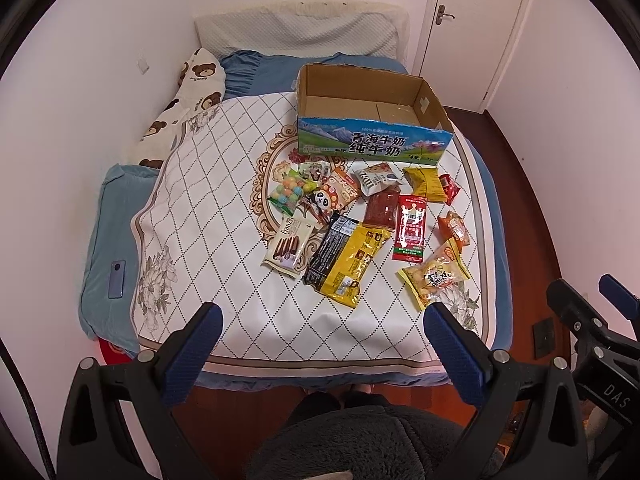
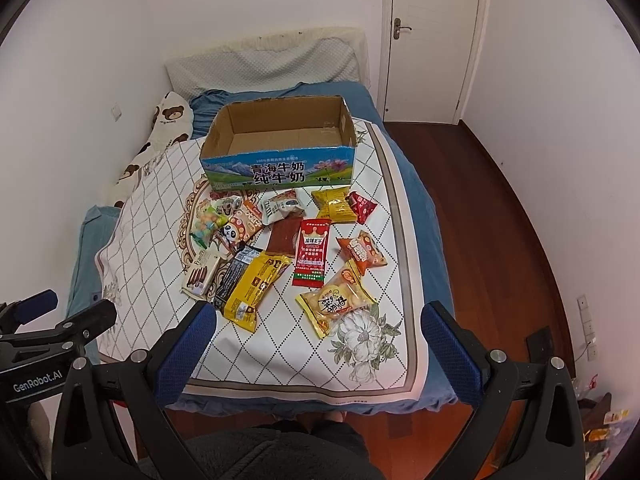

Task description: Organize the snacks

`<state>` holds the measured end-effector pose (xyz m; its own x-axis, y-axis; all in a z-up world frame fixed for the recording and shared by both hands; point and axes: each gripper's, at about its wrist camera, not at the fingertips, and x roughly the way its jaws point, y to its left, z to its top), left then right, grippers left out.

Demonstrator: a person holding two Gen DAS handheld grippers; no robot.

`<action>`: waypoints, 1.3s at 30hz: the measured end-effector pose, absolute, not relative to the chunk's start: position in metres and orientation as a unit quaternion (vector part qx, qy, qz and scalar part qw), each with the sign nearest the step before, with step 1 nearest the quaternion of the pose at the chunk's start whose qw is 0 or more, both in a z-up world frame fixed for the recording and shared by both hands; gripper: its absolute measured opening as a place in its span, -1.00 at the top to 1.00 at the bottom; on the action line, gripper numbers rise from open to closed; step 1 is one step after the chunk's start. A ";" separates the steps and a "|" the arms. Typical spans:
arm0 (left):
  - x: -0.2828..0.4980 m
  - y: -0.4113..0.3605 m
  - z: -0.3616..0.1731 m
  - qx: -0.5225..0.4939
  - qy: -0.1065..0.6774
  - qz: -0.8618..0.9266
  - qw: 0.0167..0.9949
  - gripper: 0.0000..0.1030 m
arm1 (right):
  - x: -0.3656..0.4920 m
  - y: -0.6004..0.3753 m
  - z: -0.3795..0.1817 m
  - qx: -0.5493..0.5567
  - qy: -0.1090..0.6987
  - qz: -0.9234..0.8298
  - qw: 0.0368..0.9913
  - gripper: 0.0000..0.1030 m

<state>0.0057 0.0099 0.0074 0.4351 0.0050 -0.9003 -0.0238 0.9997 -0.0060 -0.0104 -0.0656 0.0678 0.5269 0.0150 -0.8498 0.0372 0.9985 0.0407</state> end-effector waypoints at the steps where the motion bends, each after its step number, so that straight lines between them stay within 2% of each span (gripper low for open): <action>1: 0.004 0.010 0.008 -0.007 0.531 0.010 0.847 -1.00 | -0.010 -0.065 0.068 0.027 0.487 -0.006 0.873 -1.00; 39: 0.001 0.011 0.013 -0.004 0.528 0.017 0.849 -1.00 | -0.015 -0.072 0.069 0.023 0.488 -0.001 0.873 -1.00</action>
<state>0.0014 0.0105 0.0135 0.4415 0.0242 -0.8969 -0.0327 0.9994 0.0109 -0.0148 -0.0716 0.0689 0.5246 0.0201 -0.8511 0.0244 0.9990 0.0386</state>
